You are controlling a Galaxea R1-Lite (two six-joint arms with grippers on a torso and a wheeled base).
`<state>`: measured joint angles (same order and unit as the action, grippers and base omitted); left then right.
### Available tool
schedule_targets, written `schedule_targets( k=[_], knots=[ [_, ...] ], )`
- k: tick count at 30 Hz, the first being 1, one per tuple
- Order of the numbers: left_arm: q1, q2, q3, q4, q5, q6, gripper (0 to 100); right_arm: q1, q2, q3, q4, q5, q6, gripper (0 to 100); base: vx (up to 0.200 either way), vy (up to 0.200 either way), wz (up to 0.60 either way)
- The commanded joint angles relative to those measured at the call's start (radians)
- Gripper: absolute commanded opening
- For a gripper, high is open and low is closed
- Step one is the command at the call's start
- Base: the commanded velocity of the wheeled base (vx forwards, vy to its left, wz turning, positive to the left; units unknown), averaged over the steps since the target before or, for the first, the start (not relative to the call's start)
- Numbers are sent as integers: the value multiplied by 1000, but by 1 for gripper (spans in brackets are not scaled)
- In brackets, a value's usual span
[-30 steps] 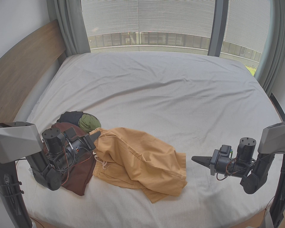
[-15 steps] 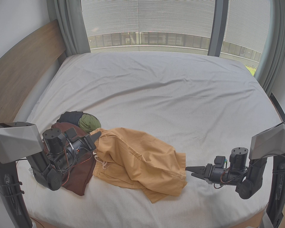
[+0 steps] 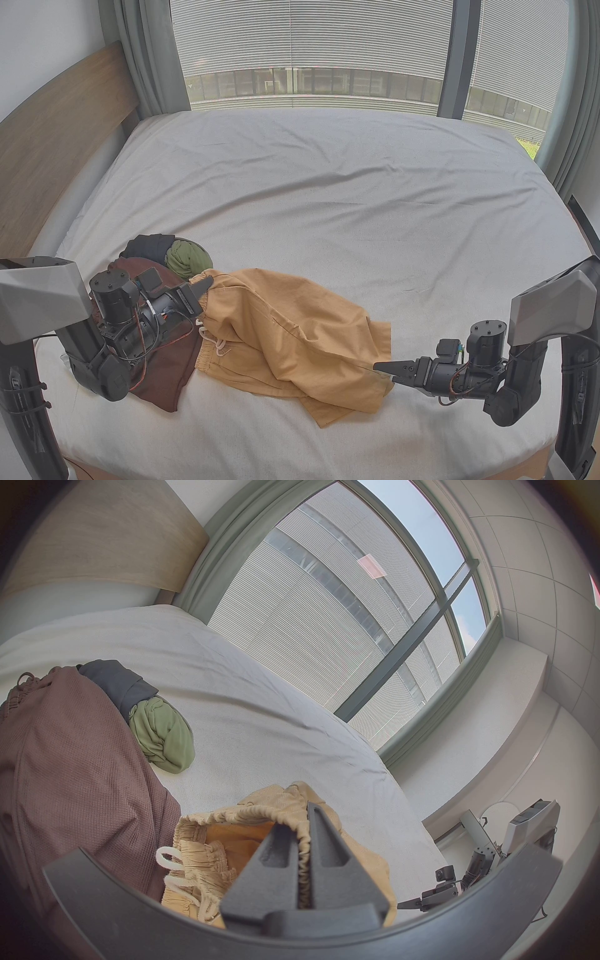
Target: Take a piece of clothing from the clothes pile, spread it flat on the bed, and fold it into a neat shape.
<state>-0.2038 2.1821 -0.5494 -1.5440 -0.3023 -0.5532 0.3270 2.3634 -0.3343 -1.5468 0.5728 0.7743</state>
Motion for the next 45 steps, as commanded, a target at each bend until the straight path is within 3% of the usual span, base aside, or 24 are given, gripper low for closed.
schedule_targets(
  k=[1,17,43,44,45],
  knots=[
    [0,-2,0,-1,0,-1,0,18,5,-14,-1,1,0,100,0,0,0],
    [0,-1,0,-1,0,-1,0,83,4,-45,-7,1,5,100,0,0,0],
    [-16,2,5,-1,0,2,0,118,-7,-111,-7,1,5,100,0,0,0],
    [-16,2,5,-1,0,2,0,116,-7,-114,-7,1,5,0,0,0,0],
    [-16,2,3,-1,0,2,0,113,-6,-118,-7,1,5,0,0,0,0]
  ],
)
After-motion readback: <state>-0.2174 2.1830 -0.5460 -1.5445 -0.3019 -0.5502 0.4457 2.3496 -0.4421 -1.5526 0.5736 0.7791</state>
